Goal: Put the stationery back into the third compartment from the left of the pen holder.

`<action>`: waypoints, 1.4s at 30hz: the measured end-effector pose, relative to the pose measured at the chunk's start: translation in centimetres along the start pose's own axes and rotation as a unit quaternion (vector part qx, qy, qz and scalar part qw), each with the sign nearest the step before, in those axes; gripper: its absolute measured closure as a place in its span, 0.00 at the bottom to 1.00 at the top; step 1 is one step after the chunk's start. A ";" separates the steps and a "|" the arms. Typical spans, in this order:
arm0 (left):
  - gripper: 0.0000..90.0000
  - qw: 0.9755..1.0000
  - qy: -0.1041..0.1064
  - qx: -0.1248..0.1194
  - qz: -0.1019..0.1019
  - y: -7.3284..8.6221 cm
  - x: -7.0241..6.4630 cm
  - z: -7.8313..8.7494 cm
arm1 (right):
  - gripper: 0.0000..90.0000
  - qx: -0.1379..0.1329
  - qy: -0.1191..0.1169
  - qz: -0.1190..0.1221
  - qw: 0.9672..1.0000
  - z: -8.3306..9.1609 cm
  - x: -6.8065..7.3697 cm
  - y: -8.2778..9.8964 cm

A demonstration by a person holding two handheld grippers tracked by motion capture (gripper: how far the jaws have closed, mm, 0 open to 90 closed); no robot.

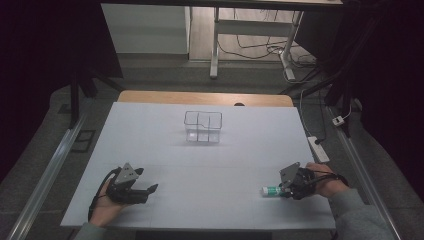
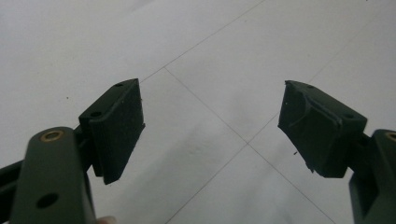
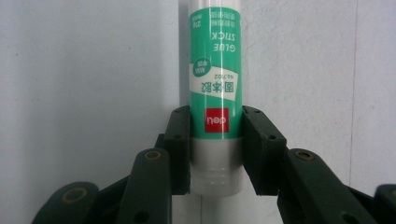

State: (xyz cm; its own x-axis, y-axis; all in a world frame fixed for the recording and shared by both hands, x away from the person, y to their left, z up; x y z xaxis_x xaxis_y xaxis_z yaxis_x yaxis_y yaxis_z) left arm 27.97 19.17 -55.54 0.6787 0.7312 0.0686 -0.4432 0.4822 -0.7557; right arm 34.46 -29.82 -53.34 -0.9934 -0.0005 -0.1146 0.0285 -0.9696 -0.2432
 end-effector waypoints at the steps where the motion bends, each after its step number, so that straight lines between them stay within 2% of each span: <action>1: 0.25 1.000 0.000 0.000 0.000 0.0 0.0 0.0 | 0.72 -0.006 -0.003 -0.004 1.000 0.1 0.1 -0.1; 3: 0.25 1.000 0.000 -0.001 0.000 0.0 0.0 0.0 | 0.72 -0.022 -0.004 -0.011 1.000 0.3 0.1 -0.3; 5: 0.25 1.000 -0.001 -0.002 0.000 -0.1 0.0 0.0 | 0.72 -0.048 0.004 -0.024 0.999 0.8 0.0 -0.8; 7: 0.25 1.000 -0.001 -0.003 -0.001 -0.1 -0.1 0.0 | 0.72 -0.079 0.016 -0.049 0.996 1.3 -0.2 -1.5; 10: 0.25 1.000 -0.002 -0.006 -0.005 -0.2 -0.2 0.1 | 0.72 -0.116 0.029 -0.086 0.989 2.1 -0.5 -2.5; 12: 0.25 1.000 -0.002 -0.007 -0.006 -0.3 -0.2 0.1 | 0.72 -0.134 0.035 -0.123 0.983 2.4 -0.8 -3.1; 14: 0.25 1.000 -0.002 -0.009 -0.006 -0.3 -0.2 0.1 | 0.72 -0.145 0.034 -0.143 0.978 2.6 -1.0 -3.5; 15: 0.25 1.000 -0.002 -0.010 -0.006 -0.3 -0.2 0.1 | 0.72 -0.154 0.033 -0.158 0.975 2.6 -1.2 -3.7; 17: 0.25 1.000 -0.004 -0.012 -0.007 -0.4 -0.2 0.2 | 0.72 -0.172 0.024 -0.190 0.966 2.9 -1.4 -4.1; 19: 0.25 1.000 -0.004 -0.012 -0.008 -0.4 -0.3 0.2 | 0.72 -0.190 0.017 -0.222 0.956 3.0 -1.6 -4.4; 25: 0.25 1.000 -0.007 -0.015 -0.016 -0.6 -0.5 0.2 | 0.72 -0.222 0.002 -0.279 0.934 2.9 -1.9 -5.5; 29: 0.25 1.000 -0.010 -0.016 -0.023 -0.8 -0.7 0.2 | 0.72 -0.234 0.000 -0.304 0.924 2.6 -2.0 -6.1; 32: 0.25 1.000 -0.010 -0.015 -0.026 -0.9 -0.8 0.2 | 0.72 -0.250 -0.002 -0.328 0.911 2.5 -2.3 -6.3; 33: 0.25 0.999 -0.010 -0.016 -0.026 -0.9 -0.8 0.2 | 0.72 -0.252 -0.001 -0.335 0.908 2.5 -2.4 -6.4; 35: 0.25 0.999 -0.010 -0.016 -0.027 -0.9 -0.8 0.2 | 0.72 -0.258 0.000 -0.344 0.903 2.3 -2.5 -6.5; 38: 0.25 0.999 -0.012 -0.016 -0.028 -0.9 -0.8 0.2 | 0.72 -0.261 0.002 -0.349 0.900 2.1 -2.6 -6.7; 42: 0.25 0.999 -0.013 -0.017 -0.028 -1.0 -0.9 0.1 | 0.72 -0.270 0.002 -0.361 0.893 1.8 -2.7 -7.0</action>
State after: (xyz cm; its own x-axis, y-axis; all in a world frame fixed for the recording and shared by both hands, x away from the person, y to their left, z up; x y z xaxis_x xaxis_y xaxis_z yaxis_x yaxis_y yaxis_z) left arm 27.77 18.11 -54.73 0.6863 0.7162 0.1268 -0.3855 0.5060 -0.7716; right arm 36.72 -23.49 -49.59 -0.7743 0.5790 0.2553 -0.5680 -0.4583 -0.6836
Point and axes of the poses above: each handheld gripper's, and its own axes: z roughly backward along the jaws, y roughly out of its underside, x roughly to its left, the point moved 5 cm from there along -z, roughly forward along the jaws, and after that the axes turned 5 degrees about -z, right-handed, at the moved point
